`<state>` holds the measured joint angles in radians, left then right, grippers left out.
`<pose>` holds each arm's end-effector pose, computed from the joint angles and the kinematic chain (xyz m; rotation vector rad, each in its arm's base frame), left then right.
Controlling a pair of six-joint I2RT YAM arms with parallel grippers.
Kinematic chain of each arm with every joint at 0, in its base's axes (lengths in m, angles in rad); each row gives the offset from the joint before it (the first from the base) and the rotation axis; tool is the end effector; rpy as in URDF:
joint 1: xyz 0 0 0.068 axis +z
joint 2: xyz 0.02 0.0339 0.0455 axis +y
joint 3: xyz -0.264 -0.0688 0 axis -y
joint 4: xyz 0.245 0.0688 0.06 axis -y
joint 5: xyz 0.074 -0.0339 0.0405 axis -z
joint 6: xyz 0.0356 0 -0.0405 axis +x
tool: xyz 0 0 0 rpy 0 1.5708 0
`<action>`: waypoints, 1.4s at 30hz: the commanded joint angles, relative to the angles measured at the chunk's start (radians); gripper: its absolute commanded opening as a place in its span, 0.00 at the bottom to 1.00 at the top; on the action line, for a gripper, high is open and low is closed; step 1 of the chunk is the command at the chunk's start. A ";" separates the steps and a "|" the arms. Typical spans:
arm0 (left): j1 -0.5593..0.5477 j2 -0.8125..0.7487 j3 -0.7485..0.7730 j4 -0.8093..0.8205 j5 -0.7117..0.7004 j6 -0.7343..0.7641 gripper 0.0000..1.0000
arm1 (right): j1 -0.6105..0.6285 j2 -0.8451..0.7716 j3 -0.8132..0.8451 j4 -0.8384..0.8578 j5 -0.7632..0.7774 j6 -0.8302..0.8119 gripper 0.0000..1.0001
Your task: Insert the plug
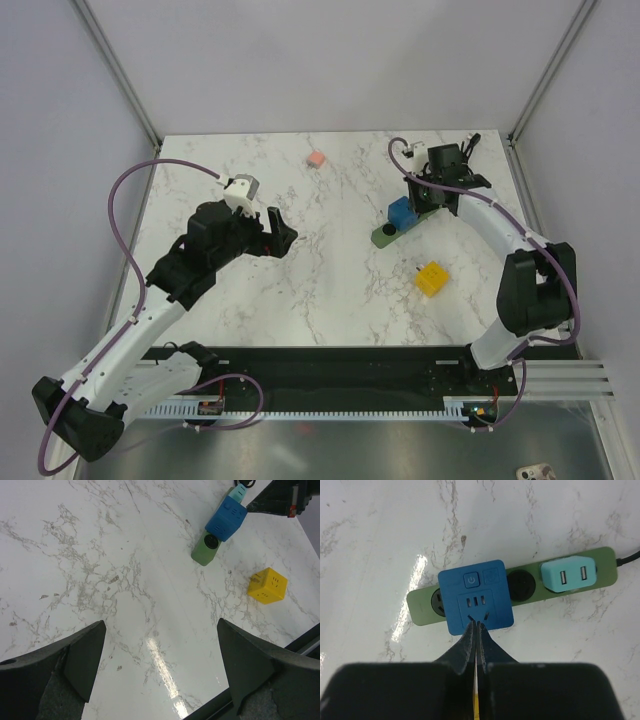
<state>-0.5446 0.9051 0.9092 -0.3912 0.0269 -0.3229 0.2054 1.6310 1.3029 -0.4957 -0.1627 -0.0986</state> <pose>0.1733 -0.1061 0.3408 0.2399 1.9913 -0.5911 0.3525 0.0793 0.2748 -0.4380 2.3541 0.2449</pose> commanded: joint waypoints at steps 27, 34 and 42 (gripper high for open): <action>0.006 0.191 0.128 0.037 -0.087 -0.078 0.99 | 0.167 -0.437 -0.160 0.166 -0.064 0.335 0.98; 0.058 0.470 0.363 0.054 -0.168 -0.061 0.97 | 0.172 -0.696 -0.280 0.249 -0.103 0.551 0.98; 0.104 0.860 0.707 0.092 -0.173 0.034 0.96 | 0.170 -0.907 -0.363 0.304 -0.098 0.565 0.98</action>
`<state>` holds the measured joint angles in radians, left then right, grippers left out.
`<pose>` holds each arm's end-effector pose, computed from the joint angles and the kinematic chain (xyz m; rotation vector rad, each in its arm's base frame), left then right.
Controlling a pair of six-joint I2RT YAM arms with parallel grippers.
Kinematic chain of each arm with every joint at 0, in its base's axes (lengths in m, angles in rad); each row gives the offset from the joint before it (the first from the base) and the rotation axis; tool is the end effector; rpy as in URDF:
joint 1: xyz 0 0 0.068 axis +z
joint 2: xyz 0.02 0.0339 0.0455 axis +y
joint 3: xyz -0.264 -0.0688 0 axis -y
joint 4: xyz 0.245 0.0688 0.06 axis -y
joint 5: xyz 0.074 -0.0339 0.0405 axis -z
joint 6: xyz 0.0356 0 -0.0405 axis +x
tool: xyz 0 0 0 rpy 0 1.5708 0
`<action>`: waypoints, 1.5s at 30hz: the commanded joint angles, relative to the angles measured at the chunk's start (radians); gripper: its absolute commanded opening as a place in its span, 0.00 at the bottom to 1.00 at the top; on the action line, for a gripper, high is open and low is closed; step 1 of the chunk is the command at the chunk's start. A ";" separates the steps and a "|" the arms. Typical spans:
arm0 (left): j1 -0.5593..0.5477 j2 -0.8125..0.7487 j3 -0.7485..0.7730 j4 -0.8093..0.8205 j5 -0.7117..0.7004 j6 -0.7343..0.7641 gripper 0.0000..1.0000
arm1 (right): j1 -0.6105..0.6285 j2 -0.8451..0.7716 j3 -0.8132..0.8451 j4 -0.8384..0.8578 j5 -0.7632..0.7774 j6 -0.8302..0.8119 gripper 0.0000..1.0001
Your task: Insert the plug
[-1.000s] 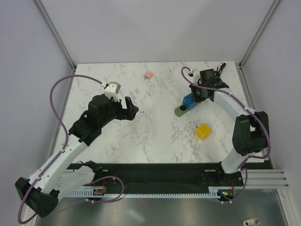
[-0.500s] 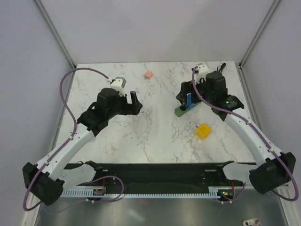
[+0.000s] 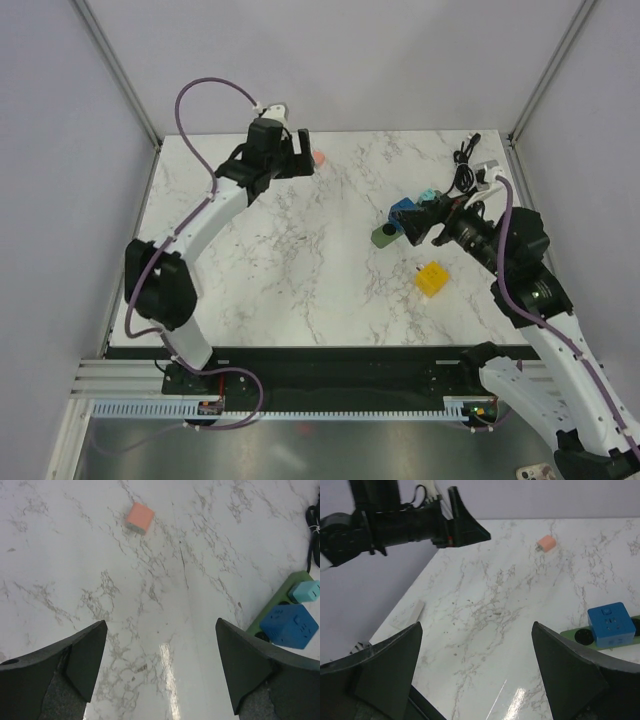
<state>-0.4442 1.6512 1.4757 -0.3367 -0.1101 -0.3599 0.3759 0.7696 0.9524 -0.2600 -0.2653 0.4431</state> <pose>0.3523 -0.1633 0.3393 0.0209 2.1013 -0.3743 0.1533 0.0705 0.3924 -0.1528 1.7071 0.8351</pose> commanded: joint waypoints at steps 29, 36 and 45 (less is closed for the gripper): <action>0.029 0.969 0.902 -0.021 -0.063 0.443 0.86 | 0.083 -0.073 0.019 0.058 0.038 -0.004 0.98; 0.042 0.973 0.913 -0.007 -0.007 0.458 0.78 | 0.098 -0.084 0.043 0.038 0.055 -0.014 0.98; 0.045 0.969 0.913 -0.033 0.127 0.466 0.65 | 0.106 -0.099 0.085 -0.004 0.069 -0.026 0.98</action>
<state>-0.4004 2.6122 2.3478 -0.3870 -0.0498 0.0654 0.4759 0.6796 0.9890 -0.2588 -0.2089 0.4297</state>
